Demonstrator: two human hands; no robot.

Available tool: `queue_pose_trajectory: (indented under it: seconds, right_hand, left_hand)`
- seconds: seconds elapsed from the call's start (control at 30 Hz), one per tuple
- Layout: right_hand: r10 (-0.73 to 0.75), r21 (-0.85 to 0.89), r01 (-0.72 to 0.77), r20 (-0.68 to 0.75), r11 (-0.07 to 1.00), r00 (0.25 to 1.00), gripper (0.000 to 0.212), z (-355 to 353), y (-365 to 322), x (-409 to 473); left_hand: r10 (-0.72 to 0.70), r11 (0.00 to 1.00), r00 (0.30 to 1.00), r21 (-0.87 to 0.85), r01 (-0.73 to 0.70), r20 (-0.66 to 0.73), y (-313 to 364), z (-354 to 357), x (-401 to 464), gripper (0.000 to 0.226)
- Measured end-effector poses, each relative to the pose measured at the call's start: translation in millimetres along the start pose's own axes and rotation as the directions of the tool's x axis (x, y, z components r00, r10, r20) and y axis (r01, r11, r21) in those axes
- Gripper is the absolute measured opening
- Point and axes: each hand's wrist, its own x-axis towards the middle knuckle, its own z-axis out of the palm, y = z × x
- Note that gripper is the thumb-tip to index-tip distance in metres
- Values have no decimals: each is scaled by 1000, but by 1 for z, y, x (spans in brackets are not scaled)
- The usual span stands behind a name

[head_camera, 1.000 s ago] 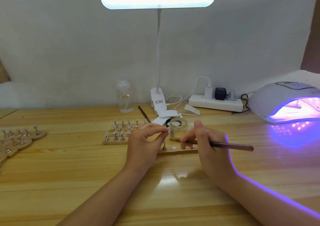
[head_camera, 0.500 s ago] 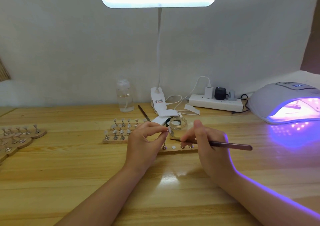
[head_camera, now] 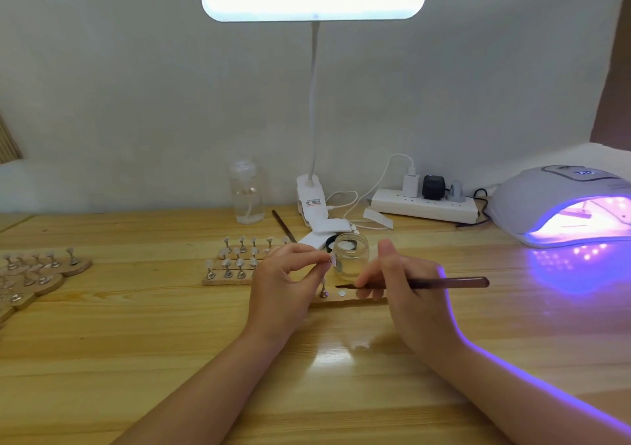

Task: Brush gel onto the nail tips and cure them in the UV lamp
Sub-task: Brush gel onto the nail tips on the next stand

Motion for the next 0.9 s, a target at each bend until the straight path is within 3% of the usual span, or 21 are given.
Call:
queue_pose_trajectory:
  seconds: [0.13, 0.27, 0.43, 0.57, 0.7, 0.83, 0.9]
  right_hand:
    - [-117, -104, 116, -1, 988, 993, 36, -1, -1, 2]
    - [-14, -10, 14, 3, 1000, 1000, 41, -1, 1, 1]
    - [-121, -119, 121, 7, 986, 993, 36, -1, 1, 3]
    - [-43, 25, 42, 7, 999, 999, 45, 1, 0, 1]
    - [-143, -69, 142, -13, 987, 990, 36, -2, -1, 2]
    - [4, 62, -4, 2, 998, 1000, 41, 0, 0, 0]
    - [-21, 88, 23, -32, 996, 999, 40, 0, -1, 0]
  left_hand:
    - [40, 999, 999, 24, -40, -6, -2, 0, 1, 29]
    - [53, 998, 999, 42, -54, 4, -4, 0, 1, 26]
    - [73, 996, 997, 53, -73, 2, -3, 0, 1, 24]
    - [94, 993, 996, 79, -93, -5, -3, 0, 2, 21]
    - [107, 991, 994, 83, -106, -16, -3, 0, 1, 24]
    - [104, 992, 994, 75, -102, -24, -1, 0, 2, 31]
    - [90, 994, 996, 60, -89, -25, -2, 0, 2, 29]
